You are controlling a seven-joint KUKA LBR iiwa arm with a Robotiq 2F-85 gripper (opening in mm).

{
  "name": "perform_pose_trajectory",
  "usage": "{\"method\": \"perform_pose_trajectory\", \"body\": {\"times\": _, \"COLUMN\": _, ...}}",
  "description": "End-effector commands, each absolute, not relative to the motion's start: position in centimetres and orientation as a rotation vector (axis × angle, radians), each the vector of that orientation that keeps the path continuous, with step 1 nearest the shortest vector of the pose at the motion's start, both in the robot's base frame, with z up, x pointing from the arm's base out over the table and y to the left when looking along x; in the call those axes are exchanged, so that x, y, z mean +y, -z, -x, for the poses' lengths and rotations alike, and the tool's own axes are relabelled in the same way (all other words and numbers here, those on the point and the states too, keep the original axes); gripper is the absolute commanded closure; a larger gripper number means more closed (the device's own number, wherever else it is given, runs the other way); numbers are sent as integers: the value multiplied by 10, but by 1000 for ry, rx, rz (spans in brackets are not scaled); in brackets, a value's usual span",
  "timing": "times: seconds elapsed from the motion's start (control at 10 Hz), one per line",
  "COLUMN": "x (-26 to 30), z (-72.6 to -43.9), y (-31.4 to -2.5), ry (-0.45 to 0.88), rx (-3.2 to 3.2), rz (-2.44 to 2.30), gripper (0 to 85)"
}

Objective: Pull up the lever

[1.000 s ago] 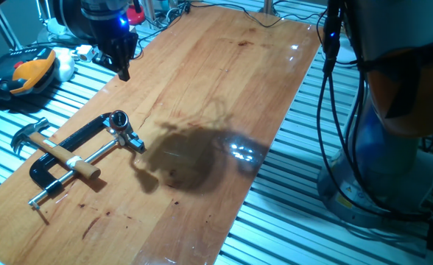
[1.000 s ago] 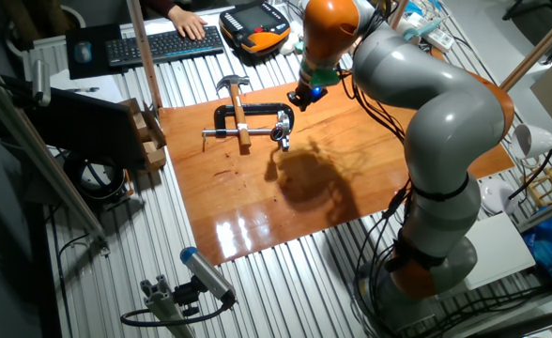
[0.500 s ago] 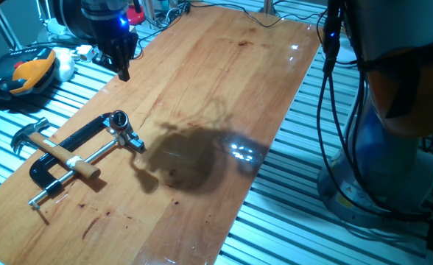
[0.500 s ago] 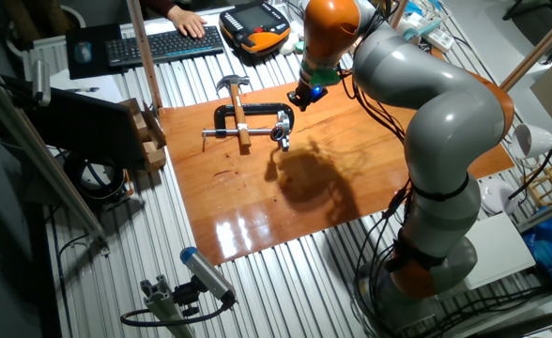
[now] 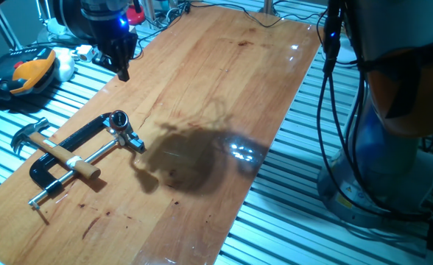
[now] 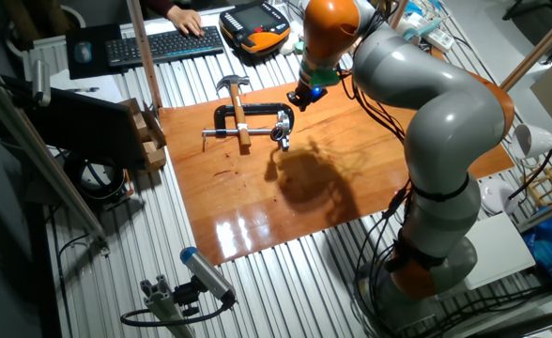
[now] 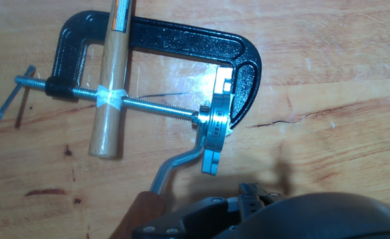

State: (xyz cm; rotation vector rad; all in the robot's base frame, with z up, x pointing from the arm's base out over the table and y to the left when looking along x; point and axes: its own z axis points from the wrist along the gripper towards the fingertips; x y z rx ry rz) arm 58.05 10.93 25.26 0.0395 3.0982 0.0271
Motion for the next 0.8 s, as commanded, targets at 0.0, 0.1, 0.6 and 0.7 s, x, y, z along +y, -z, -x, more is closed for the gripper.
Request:
{"method": "perform_pose_trajectory", "body": {"times": 0.0, "x": 110, "z": -581, "y": -253, "ry": -25, "rx": 3098, "rz": -42, "gripper": 850}}
{"method": "perform_pose_trajectory", "body": {"times": 0.1, "x": 109, "z": -581, "y": -253, "ry": -25, "rx": 3098, "rz": -42, "gripper": 850}}
{"method": "perform_pose_trajectory", "body": {"times": 0.6, "x": 111, "z": -580, "y": -252, "ry": -25, "rx": 3087, "rz": -49, "gripper": 850}}
{"method": "perform_pose_trajectory", "body": {"times": 0.7, "x": 112, "z": -581, "y": -252, "ry": -28, "rx": 3087, "rz": -50, "gripper": 850}}
